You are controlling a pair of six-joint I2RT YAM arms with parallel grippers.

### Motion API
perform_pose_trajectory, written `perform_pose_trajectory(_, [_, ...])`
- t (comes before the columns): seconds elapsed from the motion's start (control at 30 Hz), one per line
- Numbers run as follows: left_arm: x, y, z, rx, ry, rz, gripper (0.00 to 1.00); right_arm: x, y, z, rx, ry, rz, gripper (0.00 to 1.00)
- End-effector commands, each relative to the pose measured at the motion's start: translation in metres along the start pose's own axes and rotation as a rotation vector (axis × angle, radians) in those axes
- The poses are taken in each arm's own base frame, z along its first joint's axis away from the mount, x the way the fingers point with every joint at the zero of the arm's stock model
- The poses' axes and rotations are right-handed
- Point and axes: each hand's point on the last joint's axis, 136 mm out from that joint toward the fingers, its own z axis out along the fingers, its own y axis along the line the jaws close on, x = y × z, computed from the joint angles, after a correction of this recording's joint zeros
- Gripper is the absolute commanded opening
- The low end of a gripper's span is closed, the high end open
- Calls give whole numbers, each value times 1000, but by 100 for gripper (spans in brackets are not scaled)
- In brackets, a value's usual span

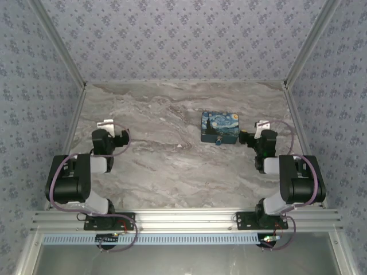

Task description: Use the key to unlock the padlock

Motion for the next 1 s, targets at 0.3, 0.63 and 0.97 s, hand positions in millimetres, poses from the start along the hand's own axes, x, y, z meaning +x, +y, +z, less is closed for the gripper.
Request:
perform_pose_trajectory(0.3, [-4,1,2,-9,-7,0,99,-6,-1,3,12,-16,-18,100])
perform_pose_trajectory(0.63, [-4,1,2,-8,-7,-2,99,-6,-2,3,0,-14,-6,100])
perform_pose_trajectory(0.97, [-33,32,-35,-188,-98,-81,99,-26,-11,-10,-13,-10,61,100])
